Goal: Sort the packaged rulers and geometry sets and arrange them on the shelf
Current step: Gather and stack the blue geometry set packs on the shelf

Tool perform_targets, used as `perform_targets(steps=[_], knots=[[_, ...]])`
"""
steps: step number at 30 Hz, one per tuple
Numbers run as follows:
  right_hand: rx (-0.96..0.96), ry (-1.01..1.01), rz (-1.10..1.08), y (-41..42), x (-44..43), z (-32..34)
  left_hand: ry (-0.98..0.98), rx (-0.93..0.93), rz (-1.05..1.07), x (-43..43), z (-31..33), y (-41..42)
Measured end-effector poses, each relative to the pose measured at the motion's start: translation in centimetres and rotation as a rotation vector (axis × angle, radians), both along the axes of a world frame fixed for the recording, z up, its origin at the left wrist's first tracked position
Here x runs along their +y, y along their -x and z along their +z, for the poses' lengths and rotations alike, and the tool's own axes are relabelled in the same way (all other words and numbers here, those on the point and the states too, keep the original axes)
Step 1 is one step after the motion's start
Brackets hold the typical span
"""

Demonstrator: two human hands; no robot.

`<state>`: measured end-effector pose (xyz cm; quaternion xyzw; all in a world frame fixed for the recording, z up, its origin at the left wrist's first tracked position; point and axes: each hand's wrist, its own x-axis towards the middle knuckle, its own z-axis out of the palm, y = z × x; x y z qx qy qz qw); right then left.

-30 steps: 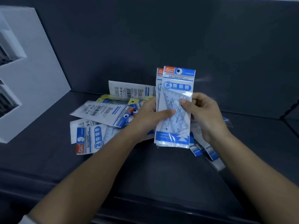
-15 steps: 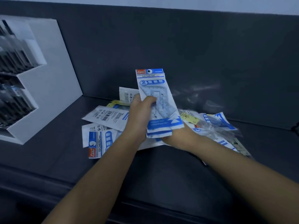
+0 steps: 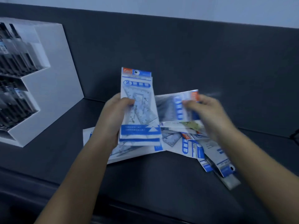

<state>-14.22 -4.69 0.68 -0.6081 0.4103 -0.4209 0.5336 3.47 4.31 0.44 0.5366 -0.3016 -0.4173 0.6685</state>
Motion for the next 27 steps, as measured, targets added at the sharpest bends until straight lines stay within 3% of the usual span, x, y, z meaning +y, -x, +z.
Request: perform_targets(steps=[3, 6, 9, 14, 19, 23, 25, 27], knots=[[-0.103, -0.106, -0.124, 4.4, 0.9, 1.8, -0.071, -0.033, -0.029, 0.5, -1.1, 0.7], [-0.254, -0.172, -0.107, 6.5, 3.6, 2.0, -0.133, -0.120, -0.219, 0.9, -2.3, 2.5], [-0.269, -0.173, -0.161, 6.9, 6.7, 0.3, -0.116, -0.186, -0.343, 1.8, -3.6, 3.6], [-0.277, -0.154, -0.283, 7.5, 7.9, -2.0, -0.110, -0.450, -0.261, 2.3, -5.3, 2.8], [-0.083, -0.207, -0.065, 6.4, 5.8, -1.0, -0.115, -0.433, -0.385, 2.1, -4.4, 3.3], [-0.037, -0.190, 0.008, 3.9, 3.9, -1.1, -0.092, -0.383, -0.551, 2.6, -3.7, 4.1], [-0.078, -0.191, -0.032, 2.4, 3.4, -1.6, -0.074, -0.321, -0.496, 2.8, -3.6, 4.5], [-0.249, -0.221, -0.125, 1.3, 3.3, -2.1, -0.052, -0.224, -0.374, 2.8, -3.9, 4.5]])
